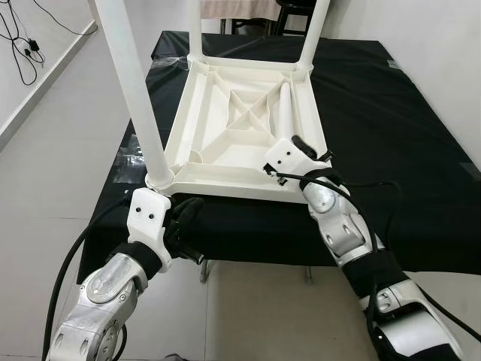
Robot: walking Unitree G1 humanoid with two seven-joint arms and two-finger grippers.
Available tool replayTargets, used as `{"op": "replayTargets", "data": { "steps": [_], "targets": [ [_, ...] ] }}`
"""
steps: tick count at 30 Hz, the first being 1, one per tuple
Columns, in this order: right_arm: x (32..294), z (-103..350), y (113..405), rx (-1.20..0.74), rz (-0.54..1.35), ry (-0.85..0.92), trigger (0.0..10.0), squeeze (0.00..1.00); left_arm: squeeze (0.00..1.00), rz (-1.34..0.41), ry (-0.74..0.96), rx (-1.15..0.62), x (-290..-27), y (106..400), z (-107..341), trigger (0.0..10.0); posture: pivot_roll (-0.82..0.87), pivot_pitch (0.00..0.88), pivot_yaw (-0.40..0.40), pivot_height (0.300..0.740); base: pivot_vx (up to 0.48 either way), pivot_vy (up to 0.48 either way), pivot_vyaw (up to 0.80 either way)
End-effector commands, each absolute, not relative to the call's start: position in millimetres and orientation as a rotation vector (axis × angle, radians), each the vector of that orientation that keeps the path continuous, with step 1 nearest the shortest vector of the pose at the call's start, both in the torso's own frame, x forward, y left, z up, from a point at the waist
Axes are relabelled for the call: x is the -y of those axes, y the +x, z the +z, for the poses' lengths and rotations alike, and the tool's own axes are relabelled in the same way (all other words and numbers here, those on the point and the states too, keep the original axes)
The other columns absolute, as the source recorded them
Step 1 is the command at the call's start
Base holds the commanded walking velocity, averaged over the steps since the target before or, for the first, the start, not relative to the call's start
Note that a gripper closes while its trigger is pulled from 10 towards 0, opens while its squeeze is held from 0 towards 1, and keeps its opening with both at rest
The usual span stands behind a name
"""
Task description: Building children table
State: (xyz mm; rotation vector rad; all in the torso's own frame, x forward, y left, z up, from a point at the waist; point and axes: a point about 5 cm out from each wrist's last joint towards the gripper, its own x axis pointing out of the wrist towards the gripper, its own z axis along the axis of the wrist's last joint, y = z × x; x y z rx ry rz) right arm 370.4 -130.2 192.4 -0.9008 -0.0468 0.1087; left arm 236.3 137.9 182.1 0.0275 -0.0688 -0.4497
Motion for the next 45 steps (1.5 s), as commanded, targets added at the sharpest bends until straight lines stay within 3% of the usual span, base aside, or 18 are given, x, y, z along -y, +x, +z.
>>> {"op": "replayTargets", "data": {
  "steps": [1, 6, 17, 20, 23, 25, 26, 28, 30, 32, 33, 34, 45],
  "targets": [
    [129, 194, 372, 0.053, 0.104, -0.919, 0.0, 0.0, 0.0, -0.451, 0.025, 0.053, -136, 236, 178, 10.0, 0.02, 0.115, -0.098, 0.74, 0.0, 0.0, 0.0],
    [135, 195, 372, 0.052, 0.092, -0.901, 0.0, 0.0, 0.0, -0.457, 0.028, 0.047, -136, 236, 177, 10.0, 0.02, 0.108, -0.094, 0.74, 0.0, 0.0, 0.0],
    [155, 197, 372, 0.03, 0.095, -0.687, 0.0, 0.0, 0.0, -0.482, 0.049, 0.043, -134, 236, 178, 10.0, 0.01, 0.108, -0.09, 0.74, 0.0, 0.0, 0.0],
    [173, 209, 372, 0.06, 0.061, -0.528, 0.0, 0.0, 0.0, -0.492, 0.055, 0.049, -133, 237, 180, 10.0, 0.0, 0.106, -0.087, 0.74, 0.0, 0.0, 0.0],
    [173, 209, 372, 0.06, 0.061, -0.528, 0.0, 0.0, 0.0, -0.492, 0.055, 0.049, -133, 237, 180, 10.0, 0.0, 0.106, -0.087, 0.74, 0.0, 0.0, 0.0],
    [188, 216, 371, 0.075, 0.026, -0.428, 0.0, 0.0, 0.0, -0.504, 0.054, 0.054, -133, 238, 182, 10.0, 0.0, 0.106, -0.084, 0.74, 0.0, 0.0, 0.0],
    [208, 226, 369, 0.108, -0.023, -0.262, 0.0, 0.0, 0.0, -0.512, 0.045, 0.069, -132, 240, 187, 10.0, -0.01, 0.1, -0.075, 0.74, 0.0, 0.0, 0.0],
    [208, 226, 369, 0.108, -0.023, -0.262, 0.0, 0.0, 0.0, -0.512, 0.045, 0.069, -132, 240, 187, 10.0, -0.01, 0.1, -0.075, 0.74, 0.0, 0.0, 0.0],
    [230, 245, 361, 0.214, -0.042, 0.099, 0.0, 0.0, 0.0, -0.536, 0.013, 0.113, -131, 247, 198, 10.0, -0.01, 0.096, -0.065, 0.74, 0.0, 0.0, 0.0],
    [230, 245, 361, 0.214, -0.042, 0.099, 0.0, 0.0, 0.0, -0.536, 0.013, 0.113, -131, 247, 198, 10.0, -0.01, 0.096, -0.065, 0.74, 0.0, 0.0, 0.0],
    [230, 253, 357, 0.277, 0.002, 0.241, 3.0, 0.0, 0.02, -0.547, -0.01, 0.139, -131, 250, 205, 10.0, -0.02, 0.092, -0.061, 0.74, 0.0, 0.0, 0.0],
    [224, 259, 354, 0.33, 0.064, 0.346, 10.0, 0.0, 1.0, -0.556, -0.04, 0.164, -131, 254, 211, 10.0, -0.01, 0.091, -0.06, 0.74, 0.0, 0.0, 0.0],
    [208, 270, 346, 0.443, 0.258, 0.537, 10.0, 0.0, 1.0, -0.597, -0.108, 0.216, -128, 260, 225, 10.0, 0.0, 0.089, -0.059, 0.74, 0.0, 0.0, 0.0]
  ]
}}
